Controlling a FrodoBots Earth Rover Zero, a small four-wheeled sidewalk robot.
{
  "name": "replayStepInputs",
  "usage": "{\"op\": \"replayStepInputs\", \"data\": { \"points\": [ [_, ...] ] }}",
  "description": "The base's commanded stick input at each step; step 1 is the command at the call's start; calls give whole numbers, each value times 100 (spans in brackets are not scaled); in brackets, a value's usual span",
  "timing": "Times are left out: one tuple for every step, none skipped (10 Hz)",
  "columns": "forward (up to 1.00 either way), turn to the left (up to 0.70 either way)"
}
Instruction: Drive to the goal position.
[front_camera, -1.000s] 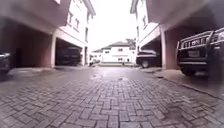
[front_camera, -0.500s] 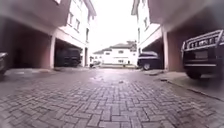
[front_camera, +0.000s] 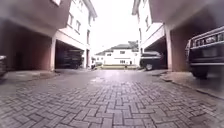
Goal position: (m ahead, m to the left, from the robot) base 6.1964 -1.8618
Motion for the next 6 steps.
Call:
{"op": "replayStepInputs", "data": {
  "points": [
    [50,0],
    [50,0],
    [50,0],
    [50,0],
    [50,0],
    [50,0]
  ]
}}
